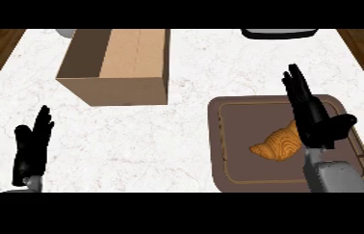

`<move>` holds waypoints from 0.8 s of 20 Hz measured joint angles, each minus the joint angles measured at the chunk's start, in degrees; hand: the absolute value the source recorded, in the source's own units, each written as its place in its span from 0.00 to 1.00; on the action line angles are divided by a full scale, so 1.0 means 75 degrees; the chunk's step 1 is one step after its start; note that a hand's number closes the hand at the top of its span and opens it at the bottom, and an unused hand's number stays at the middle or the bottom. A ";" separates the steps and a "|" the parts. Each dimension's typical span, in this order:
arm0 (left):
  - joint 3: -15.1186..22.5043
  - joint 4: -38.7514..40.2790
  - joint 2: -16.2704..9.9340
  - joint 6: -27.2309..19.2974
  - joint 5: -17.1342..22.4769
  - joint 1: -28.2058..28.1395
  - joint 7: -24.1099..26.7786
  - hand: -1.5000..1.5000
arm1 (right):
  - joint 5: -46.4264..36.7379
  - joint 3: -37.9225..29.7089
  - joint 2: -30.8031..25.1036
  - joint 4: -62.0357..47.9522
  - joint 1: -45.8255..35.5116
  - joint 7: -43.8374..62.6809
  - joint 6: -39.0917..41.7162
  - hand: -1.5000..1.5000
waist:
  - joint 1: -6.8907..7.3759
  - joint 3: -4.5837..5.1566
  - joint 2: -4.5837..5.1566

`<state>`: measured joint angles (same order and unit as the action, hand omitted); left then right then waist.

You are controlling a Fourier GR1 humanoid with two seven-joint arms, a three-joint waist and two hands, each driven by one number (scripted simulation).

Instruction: Pick the croissant from the tray and place it in the cardboard box

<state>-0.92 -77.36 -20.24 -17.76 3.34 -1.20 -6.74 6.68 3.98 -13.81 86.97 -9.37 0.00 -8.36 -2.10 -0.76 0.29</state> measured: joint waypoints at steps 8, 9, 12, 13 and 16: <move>-0.0149 -0.0238 -0.0926 0.0147 -0.0580 0.0129 0.0259 0.50 | -0.1515 -0.0456 -0.0537 0.1075 0.1695 -0.0300 -0.1460 0.00 | -0.0096 0.0202 -0.0011; -0.0130 -0.0241 -0.0968 0.0157 -0.0630 0.0137 0.0285 0.50 | -0.2050 -0.0444 -0.0845 0.0947 0.1929 -0.0271 -0.1619 0.00 | -0.0120 0.0204 -0.0002; -0.0035 -0.0284 -0.1028 0.0244 -0.0743 0.0139 0.0328 0.50 | -0.2848 -0.0237 -0.0463 0.1163 0.2922 -0.0540 -0.2551 0.00 | -0.0094 0.0154 -0.0043; -0.0029 -0.0233 -0.1035 0.0289 -0.0751 0.0177 0.0355 0.50 | -0.2819 -0.0195 -0.0196 0.1305 0.3181 -0.0891 -0.2803 0.00 | -0.0083 0.0139 -0.0051; 0.0011 -0.0071 -0.1010 0.0313 -0.0858 0.0338 0.0391 0.50 | -0.2468 -0.0034 0.0352 0.1817 0.4091 -0.2207 -0.3094 0.00 | -0.0060 0.0114 -0.0069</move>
<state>-0.83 -77.89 -27.81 -15.42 -3.09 1.33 -3.81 -11.83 3.72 -11.17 100.60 21.31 -16.55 -31.56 -2.55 0.09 -0.23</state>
